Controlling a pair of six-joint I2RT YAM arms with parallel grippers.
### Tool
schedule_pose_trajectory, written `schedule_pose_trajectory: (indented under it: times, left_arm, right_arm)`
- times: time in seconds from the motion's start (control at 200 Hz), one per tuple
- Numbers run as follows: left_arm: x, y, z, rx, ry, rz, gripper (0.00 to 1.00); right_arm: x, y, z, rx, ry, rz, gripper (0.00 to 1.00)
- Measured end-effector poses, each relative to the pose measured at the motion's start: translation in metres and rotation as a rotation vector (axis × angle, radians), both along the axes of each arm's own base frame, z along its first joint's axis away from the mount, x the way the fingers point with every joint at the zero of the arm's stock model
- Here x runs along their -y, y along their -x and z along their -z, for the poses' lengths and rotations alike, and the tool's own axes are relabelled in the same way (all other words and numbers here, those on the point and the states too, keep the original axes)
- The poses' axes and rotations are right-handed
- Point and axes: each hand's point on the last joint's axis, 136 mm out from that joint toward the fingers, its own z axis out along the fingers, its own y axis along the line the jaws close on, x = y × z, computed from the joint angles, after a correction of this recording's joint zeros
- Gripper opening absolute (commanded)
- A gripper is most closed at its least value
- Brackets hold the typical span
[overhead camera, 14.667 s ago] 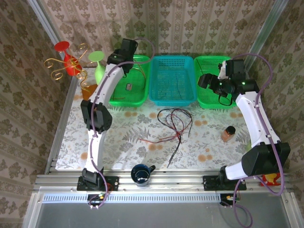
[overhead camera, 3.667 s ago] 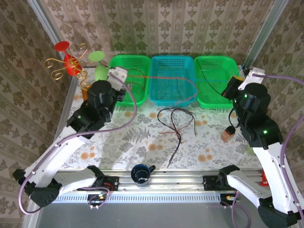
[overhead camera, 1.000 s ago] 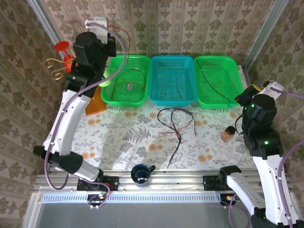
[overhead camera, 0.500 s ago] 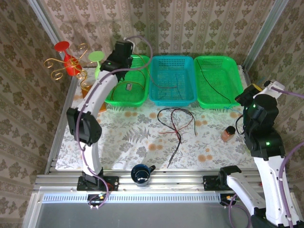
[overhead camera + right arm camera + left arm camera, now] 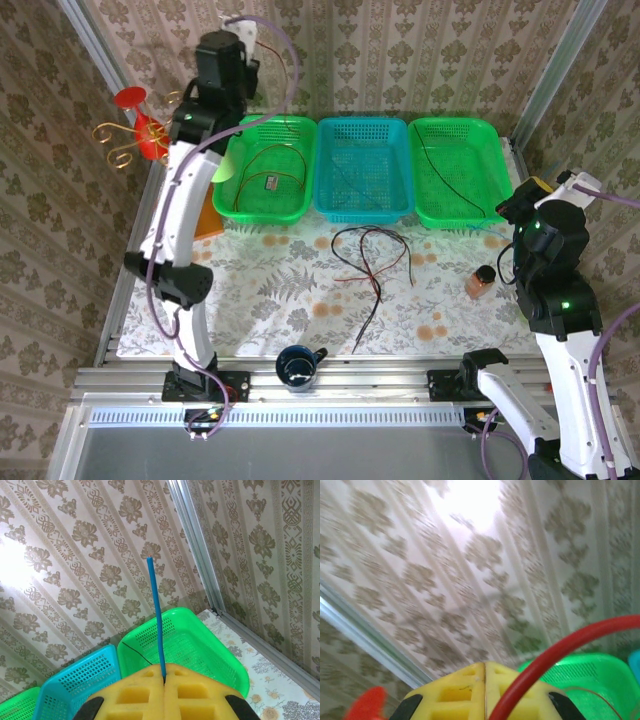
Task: Untangle the cables
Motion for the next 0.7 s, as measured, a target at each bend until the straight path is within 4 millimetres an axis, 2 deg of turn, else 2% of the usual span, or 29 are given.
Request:
schedule_pose_trajectory:
  times: [0.06,0.13,0.2,0.275,0.375,0.45,0.58,0.7]
  left_arm:
    - [-0.011,0.013,-0.022,0.048,-0.031,-0.032,0.0]
    - [-0.019,0.02,-0.031,0.066,-0.061,-0.057,0.0]
    - [-0.019,0.018,-0.025,0.049,-0.083,-0.061,0.0]
    - [-0.015,0.01,-0.003,-0.007,-0.111,-0.056,0.0]
    - [-0.005,-0.007,0.045,-0.116,-0.157,-0.038,0.0]
    - [0.005,-0.022,0.092,-0.213,-0.185,-0.018,0.0]
    - [0.021,-0.048,0.187,-0.413,-0.236,0.001,0.0]
    - [0.03,-0.064,0.288,-0.624,-0.285,-0.005,0.0]
  right_arm:
    - [0.0,0.0,0.0,0.0,0.0,-0.001,0.0]
    - [-0.001,-0.001,0.001,-0.002,-0.004,-0.005,0.0]
    - [-0.002,-0.003,0.002,-0.006,-0.006,-0.01,0.0]
    - [-0.003,-0.005,0.003,-0.009,-0.011,-0.015,0.0]
    - [-0.004,-0.007,0.004,-0.01,-0.023,-0.02,0.0]
    - [-0.004,-0.007,0.005,-0.009,-0.026,-0.02,0.0]
    - [-0.004,-0.006,0.005,-0.008,-0.029,-0.022,0.0]
    - [-0.005,-0.005,0.004,-0.005,-0.029,-0.024,0.0]
